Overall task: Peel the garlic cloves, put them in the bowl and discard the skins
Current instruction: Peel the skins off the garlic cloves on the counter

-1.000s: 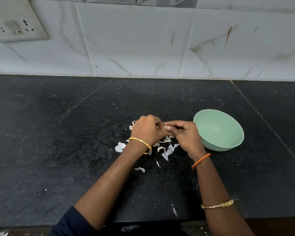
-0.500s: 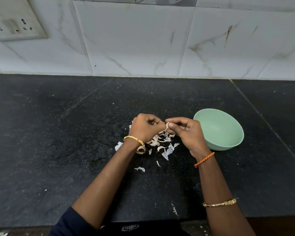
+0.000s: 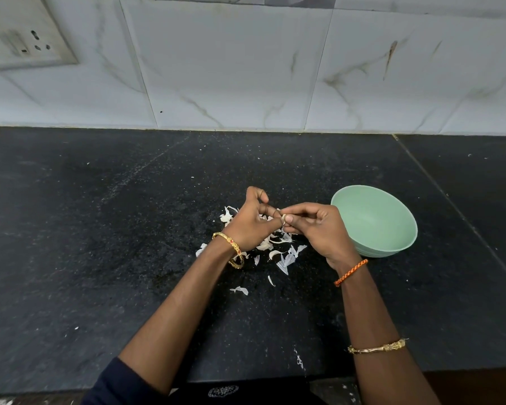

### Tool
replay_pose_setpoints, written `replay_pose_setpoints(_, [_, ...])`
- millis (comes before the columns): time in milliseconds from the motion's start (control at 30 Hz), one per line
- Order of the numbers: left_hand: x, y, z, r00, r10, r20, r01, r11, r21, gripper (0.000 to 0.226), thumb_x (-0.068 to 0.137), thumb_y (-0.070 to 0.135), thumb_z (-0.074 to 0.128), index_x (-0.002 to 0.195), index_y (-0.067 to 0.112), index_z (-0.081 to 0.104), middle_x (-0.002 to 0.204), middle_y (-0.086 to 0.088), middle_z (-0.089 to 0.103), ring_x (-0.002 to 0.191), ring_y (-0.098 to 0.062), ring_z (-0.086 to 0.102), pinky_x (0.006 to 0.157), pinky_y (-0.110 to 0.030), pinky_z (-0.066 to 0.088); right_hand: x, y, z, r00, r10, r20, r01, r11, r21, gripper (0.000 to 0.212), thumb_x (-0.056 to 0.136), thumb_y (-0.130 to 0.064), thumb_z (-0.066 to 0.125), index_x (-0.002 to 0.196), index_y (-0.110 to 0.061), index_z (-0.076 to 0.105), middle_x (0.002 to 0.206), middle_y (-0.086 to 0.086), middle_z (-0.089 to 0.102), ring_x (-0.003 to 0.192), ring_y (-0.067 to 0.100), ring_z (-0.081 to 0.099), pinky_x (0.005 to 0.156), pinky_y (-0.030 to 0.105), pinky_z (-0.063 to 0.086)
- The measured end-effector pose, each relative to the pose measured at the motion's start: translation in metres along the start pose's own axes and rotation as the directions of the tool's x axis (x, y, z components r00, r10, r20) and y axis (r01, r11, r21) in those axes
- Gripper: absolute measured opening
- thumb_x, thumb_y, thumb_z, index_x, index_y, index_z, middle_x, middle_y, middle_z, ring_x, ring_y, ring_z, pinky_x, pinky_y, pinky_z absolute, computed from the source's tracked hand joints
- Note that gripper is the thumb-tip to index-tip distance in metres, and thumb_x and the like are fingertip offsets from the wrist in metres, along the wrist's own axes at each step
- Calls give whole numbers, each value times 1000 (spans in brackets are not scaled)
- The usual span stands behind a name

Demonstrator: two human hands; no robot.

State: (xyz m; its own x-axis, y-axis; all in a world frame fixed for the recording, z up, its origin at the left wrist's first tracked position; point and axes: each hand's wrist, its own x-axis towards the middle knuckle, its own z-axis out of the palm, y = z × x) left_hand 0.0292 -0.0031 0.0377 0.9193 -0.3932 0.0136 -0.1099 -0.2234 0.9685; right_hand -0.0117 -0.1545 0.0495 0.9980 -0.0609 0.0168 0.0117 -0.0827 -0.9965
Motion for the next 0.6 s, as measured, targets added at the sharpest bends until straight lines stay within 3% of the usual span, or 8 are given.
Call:
replay_pose_setpoints(100, [-1,0,1,1000,24,-14,-23,998,50,42,89,5,61,88,29,25,81,2,57,58,-7,46,55,-17,38,1,1,1,1000,3,-20,-3,1000,7,15,85,5,64,89,-8,71,82,4,73,73,12,71,68,18,56])
replay_pose_setpoints(200, [-4,-1,4,997,68,-39,-65,995,76,40,88,5,60,90,27,26,81,3,57,64,-18,46,58,-29,40,0,2,2,999,13,-30,-12,1000,20,16,85,5,64,87,-10,71,80,4,73,74,13,72,68,19,57])
replay_pose_setpoints(400, [-9,-4,3,995,87,-45,-84,993,77,30,88,3,57,95,17,31,82,5,55,51,-12,36,46,-15,31,2,4,1,993,47,-107,-38,996,85,16,86,5,63,89,-9,70,80,8,71,70,12,71,66,17,56])
replay_pose_setpoints(500, [-8,-9,-3,995,38,-89,-33,998,56,21,91,5,53,92,21,41,83,3,53,62,-7,44,54,-14,39,1,5,-2,987,81,-136,-60,987,148,15,86,5,63,89,-8,70,79,8,70,70,11,70,66,17,56])
replay_pose_setpoints(600, [-7,-9,-8,994,1,-112,4,999,51,15,94,11,52,87,24,55,84,-2,58,70,-9,49,66,-25,43,1,5,-3,984,112,-138,-87,980,178,13,86,4,64,93,-4,70,78,9,70,70,11,70,67,19,57])
